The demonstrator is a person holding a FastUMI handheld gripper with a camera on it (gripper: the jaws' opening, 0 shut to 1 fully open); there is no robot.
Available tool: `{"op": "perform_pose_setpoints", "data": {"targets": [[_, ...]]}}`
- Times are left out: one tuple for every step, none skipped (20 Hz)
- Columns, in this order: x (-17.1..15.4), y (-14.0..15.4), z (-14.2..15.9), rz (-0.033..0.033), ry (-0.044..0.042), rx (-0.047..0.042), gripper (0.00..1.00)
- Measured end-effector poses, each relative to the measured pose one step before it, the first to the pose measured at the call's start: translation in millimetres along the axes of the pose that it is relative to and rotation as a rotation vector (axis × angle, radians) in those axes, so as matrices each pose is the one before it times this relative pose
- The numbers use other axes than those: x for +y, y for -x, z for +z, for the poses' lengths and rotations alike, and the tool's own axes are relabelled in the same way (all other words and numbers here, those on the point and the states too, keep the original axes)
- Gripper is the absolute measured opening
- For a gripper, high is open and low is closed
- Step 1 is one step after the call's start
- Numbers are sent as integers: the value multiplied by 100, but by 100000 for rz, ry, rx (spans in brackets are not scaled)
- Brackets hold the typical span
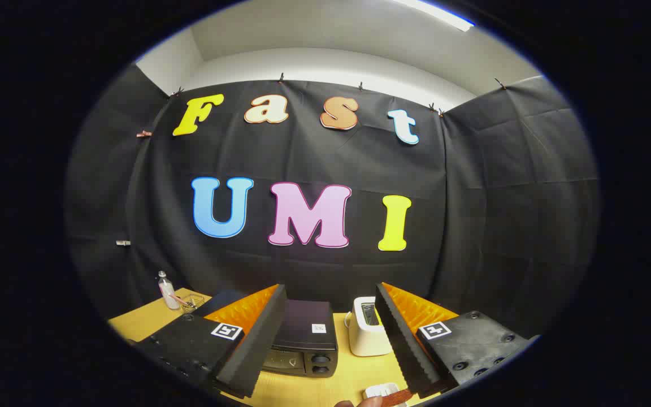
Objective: Open the toaster oven, put the food inside, and close the toaster oven door.
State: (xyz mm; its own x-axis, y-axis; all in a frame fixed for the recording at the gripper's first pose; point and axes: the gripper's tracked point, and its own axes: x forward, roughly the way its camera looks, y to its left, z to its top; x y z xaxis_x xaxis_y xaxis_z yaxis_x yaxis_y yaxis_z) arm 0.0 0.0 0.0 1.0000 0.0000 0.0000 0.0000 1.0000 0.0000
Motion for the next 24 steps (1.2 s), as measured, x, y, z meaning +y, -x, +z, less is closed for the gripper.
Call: {"op": "perform_pose_setpoints", "data": {"targets": [[100, 103, 22, 124, -335, -218, 97], [-73, -107, -69, -43, 544, 172, 97], [42, -24, -128, 45, 976, 186, 97], [71, 13, 38, 102, 753, -64, 97], [72, 99, 3, -18, 593, 173, 97], [186, -29, 122, 324, 573, -337, 97], [191, 8, 292, 370, 274, -721, 97], [65, 9, 76, 215, 269, -135, 97], [151, 56, -68, 395, 297, 102, 97], [156, 78, -31, 270, 314, 31, 97], [131, -11, 108, 196, 428, -169, 97], [302, -109, 102, 11, 246, -170, 97], [199, -131, -13, -76, -3, -127, 97], [-41, -26, -12, -43, -125, -30, 97], [-2, -8, -70, -90, -314, 103, 97], [-65, 24, -126, -267, -255, 305, 97], [52, -31, -110, 40, -283, 243, 97], [-34, 16, -190, -297, -158, 422, 97], [153, -42, -89, 106, -336, 387, 97], [305, -27, -175, 297, -384, 487, 97], [481, -53, -265, 530, -213, 391, 97], [581, -53, -153, 577, -6, 273, 97], [579, -65, -142, 760, -65, 449, 97], [821, -145, -255, 912, -177, 323, 97]]}}
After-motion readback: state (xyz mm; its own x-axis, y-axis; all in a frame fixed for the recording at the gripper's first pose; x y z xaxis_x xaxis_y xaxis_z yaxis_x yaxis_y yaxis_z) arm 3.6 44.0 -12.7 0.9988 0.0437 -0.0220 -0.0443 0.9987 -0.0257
